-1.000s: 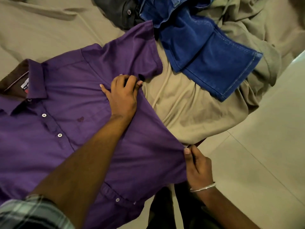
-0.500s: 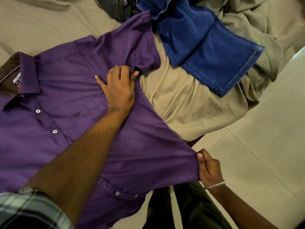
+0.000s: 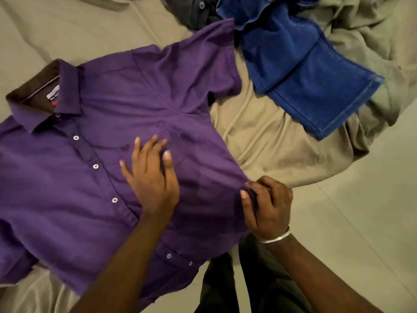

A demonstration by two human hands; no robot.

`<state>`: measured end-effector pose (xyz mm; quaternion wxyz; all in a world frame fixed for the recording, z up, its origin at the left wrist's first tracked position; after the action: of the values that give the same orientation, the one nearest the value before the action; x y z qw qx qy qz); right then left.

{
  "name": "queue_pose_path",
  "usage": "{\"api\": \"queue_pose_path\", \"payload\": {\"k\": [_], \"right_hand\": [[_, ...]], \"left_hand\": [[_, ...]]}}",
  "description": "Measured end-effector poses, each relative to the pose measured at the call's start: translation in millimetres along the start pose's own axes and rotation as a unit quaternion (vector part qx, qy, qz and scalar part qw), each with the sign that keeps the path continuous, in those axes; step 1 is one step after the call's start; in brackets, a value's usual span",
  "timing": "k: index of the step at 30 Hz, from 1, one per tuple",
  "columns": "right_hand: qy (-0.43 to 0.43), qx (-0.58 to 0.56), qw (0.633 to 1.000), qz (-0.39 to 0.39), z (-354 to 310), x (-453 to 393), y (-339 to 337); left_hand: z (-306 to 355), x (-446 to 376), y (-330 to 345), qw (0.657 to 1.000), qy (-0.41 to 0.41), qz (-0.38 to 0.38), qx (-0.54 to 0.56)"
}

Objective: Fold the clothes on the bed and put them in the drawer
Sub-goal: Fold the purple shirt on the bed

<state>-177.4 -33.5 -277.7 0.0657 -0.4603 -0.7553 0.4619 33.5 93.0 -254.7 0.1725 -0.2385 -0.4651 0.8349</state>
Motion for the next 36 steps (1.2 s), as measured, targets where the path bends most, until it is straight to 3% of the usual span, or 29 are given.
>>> {"api": "queue_pose_path", "payload": {"k": [2,4,8,11,14,17,20,23,27,29,33,34,36], "right_hand": [[-0.053,0.023,0.998,-0.023,-31.1,-23.4,13.4],[-0.086,0.071,0.986,-0.122,-49.5,-32.5,36.4],[-0.092,0.196,0.93,-0.296,-31.8,-20.2,70.7],[-0.079,0.221,0.92,-0.314,-22.6,-15.0,70.6],[-0.07,0.19,0.941,-0.27,-49.8,-26.4,64.6],[-0.168,0.134,0.948,-0.235,-95.9,-34.0,76.1],[-0.212,0.167,0.917,-0.294,-115.6,-23.9,108.8],[-0.174,0.206,0.908,-0.319,-103.6,-19.4,121.8],[-0.187,0.168,0.932,-0.26,-128.7,-14.9,111.1],[-0.251,0.107,0.93,-0.245,-157.0,-3.3,109.6],[-0.359,0.06,0.879,-0.307,-194.6,46.2,126.6],[-0.369,0.071,0.87,-0.32,-198.3,58.4,131.3],[-0.368,0.104,0.862,-0.333,-190.7,61.1,134.3]], "left_hand": [[-23.3,30.2,-14.0,0.996,-0.075,-0.03,-0.048],[-47.0,59.7,-22.7,0.983,-0.137,-0.08,-0.088],[-85.4,99.4,-31.3,0.97,-0.147,-0.147,-0.127],[-97.5,111.7,-36.3,0.976,-0.126,-0.136,-0.11],[-103.1,115.8,-41.2,0.981,-0.117,-0.115,-0.104],[-97.7,116.2,-48.1,0.991,-0.109,-0.073,-0.042],[-110.4,132.2,-68.2,0.985,-0.165,0.009,-0.039],[-135.6,164.0,-91.2,0.946,-0.3,0.097,-0.071],[-169.3,220.8,-118.4,0.865,-0.479,0.14,-0.052],[-172.2,234.0,-121.5,0.851,-0.504,0.147,0.027],[-172.9,239.6,-131.6,0.848,-0.487,0.149,0.146],[-178.3,244.1,-136.5,0.821,-0.506,0.163,0.206],[-180.6,241.6,-134.2,0.736,-0.536,0.186,0.369]]}}
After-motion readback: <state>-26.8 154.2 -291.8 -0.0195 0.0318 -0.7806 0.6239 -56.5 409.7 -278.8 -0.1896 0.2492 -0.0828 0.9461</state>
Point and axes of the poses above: each hand's wrist, its own x-axis away from the middle knuckle, its own y-axis out of the palm, z = x × y, the point moved 5 cm from there along -x, towards the middle knuckle, and after that the axes turned 7 degrees about y, right-handed, at the moved point
